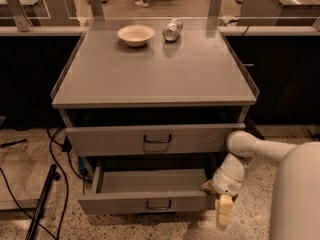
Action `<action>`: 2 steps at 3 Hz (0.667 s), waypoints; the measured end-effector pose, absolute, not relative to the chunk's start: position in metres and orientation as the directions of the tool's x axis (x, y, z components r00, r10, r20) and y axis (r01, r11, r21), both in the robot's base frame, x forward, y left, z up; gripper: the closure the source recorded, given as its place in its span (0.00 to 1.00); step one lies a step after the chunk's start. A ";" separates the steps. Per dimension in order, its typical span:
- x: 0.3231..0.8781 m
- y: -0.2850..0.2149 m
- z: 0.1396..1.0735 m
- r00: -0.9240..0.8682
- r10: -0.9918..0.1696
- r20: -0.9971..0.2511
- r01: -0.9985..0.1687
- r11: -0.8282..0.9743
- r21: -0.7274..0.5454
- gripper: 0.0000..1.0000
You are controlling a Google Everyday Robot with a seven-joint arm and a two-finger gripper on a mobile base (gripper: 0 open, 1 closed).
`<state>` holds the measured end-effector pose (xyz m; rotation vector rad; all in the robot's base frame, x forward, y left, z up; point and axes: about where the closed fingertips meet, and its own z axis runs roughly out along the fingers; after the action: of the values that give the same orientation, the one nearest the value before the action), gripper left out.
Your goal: Open middle drawer
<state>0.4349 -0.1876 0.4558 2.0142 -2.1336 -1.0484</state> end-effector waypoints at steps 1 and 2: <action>0.413 -0.188 0.474 -0.168 -0.898 -0.407 -0.784 -0.128 0.607 0.00; 0.413 -0.188 0.474 -0.168 -0.898 -0.407 -0.785 -0.128 0.607 0.00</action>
Offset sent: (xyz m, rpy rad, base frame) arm -0.0121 0.0007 0.0118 0.0116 0.1109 0.0454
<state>0.4132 -0.1882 0.4738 1.9255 -1.9720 -1.1761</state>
